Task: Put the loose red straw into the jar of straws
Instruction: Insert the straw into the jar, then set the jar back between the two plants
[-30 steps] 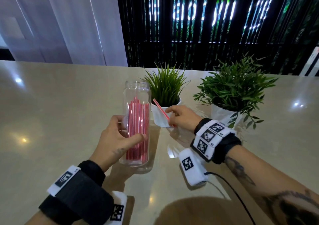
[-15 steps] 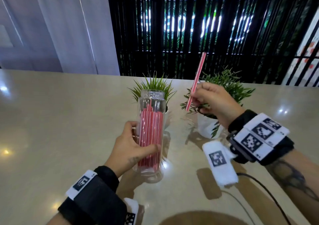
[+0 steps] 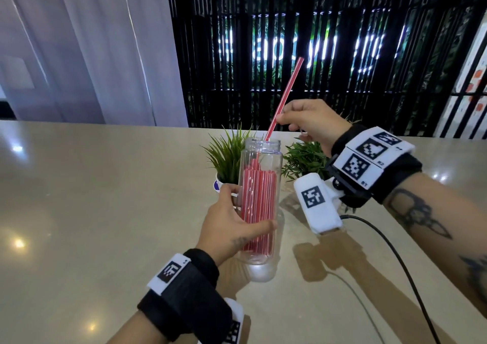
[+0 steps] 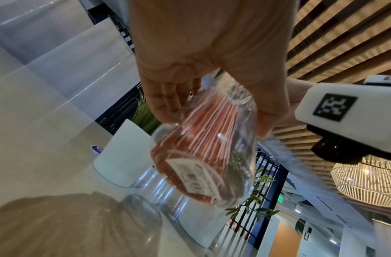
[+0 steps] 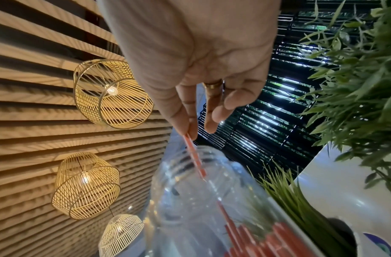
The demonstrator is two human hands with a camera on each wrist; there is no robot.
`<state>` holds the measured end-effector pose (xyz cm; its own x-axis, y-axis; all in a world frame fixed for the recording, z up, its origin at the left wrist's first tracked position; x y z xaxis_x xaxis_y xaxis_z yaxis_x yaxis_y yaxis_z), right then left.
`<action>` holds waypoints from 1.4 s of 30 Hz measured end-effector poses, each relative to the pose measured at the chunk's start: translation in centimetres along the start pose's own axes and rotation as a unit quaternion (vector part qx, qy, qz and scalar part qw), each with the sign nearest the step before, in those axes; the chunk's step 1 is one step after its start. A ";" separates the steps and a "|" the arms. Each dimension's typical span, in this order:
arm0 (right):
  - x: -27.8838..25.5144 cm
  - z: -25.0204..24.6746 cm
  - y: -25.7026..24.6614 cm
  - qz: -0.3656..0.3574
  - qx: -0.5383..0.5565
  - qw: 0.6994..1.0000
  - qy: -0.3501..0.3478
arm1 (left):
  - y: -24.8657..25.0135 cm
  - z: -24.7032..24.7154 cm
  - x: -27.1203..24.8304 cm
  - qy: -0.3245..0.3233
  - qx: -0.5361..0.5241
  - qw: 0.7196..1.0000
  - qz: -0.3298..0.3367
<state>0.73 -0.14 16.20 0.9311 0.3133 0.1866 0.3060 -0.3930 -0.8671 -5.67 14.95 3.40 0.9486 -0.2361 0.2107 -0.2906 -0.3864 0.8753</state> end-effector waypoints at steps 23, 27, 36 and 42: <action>-1.9 0.1 -0.6 0.000 -0.042 0.998 -0.043 | 1.6 0.6 -0.3 -0.006 0.011 0.998 0.053; -2.3 -0.7 -0.6 -0.028 0.011 0.998 0.053 | 1.7 0.5 -0.2 -0.003 0.012 0.998 0.057; -7.2 0.7 2.9 0.052 0.002 0.998 -0.044 | 1.9 -0.2 -0.2 -0.011 0.006 0.998 0.056; -9.7 3.8 5.7 0.108 0.020 0.981 -0.158 | 2.2 0.2 -0.1 -0.017 -0.018 0.998 0.064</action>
<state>-7.35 -2.12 7.67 0.8633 0.4818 -0.1505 0.0950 -0.4479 -0.8890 -6.45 13.96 5.16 0.8993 -0.3113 0.3072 -0.4035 -0.3196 0.8573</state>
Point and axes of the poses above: each hand's wrist, its own x-axis towards the middle knuckle, its own z-axis out of the palm, y = z × x, the point moved 2 cm from there along x, towards the middle knuckle, and after that the axes turned 12 degrees about -y, right-handed, at the moved point
